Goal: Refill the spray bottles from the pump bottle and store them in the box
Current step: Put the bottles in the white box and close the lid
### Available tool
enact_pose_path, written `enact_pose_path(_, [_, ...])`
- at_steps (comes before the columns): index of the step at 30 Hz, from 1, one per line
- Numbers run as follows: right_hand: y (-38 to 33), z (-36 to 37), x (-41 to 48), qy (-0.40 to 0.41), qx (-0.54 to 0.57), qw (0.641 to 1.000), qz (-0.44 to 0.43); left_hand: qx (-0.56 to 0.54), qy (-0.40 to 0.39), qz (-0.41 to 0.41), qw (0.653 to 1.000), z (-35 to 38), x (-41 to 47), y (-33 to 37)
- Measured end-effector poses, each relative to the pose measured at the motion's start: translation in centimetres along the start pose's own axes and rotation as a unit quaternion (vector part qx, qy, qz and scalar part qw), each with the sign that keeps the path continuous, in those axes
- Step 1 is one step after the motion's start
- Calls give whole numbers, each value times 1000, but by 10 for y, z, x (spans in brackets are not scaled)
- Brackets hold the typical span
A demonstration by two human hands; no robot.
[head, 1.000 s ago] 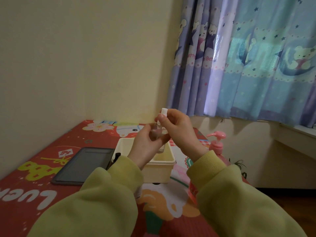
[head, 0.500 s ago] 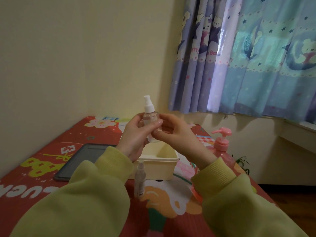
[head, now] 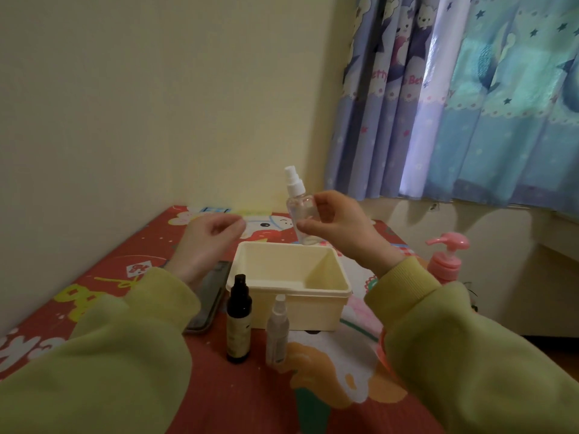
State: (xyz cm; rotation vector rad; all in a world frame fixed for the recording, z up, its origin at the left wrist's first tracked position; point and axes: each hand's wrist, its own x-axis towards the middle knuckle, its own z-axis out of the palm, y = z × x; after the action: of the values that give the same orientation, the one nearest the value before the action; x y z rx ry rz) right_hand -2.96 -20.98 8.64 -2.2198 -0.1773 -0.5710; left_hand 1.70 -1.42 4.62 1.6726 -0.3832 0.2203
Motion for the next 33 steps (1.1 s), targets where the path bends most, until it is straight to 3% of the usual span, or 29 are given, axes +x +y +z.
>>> enact_pose_path(3, [19,9,22,-16,-95,995,9,84,13,-24,996,-14,16,-31])
enact_pose_path(9, [67,39,50,-91,-224,970,31,184,-81,-129,971,-8,34,-79])
enact_pose_path(15, [118,64,66,-216,-343,908,103,227,-112,-106,962,2,43,-95])
enact_pose_path(22, [153,90,73,-265,-395,867,151,186,-111,-125,968,2,48,-107])
enact_pose_path(33, [170,99,70,-284,-374,863,186,194,-109,-119,968,5,46,-105])
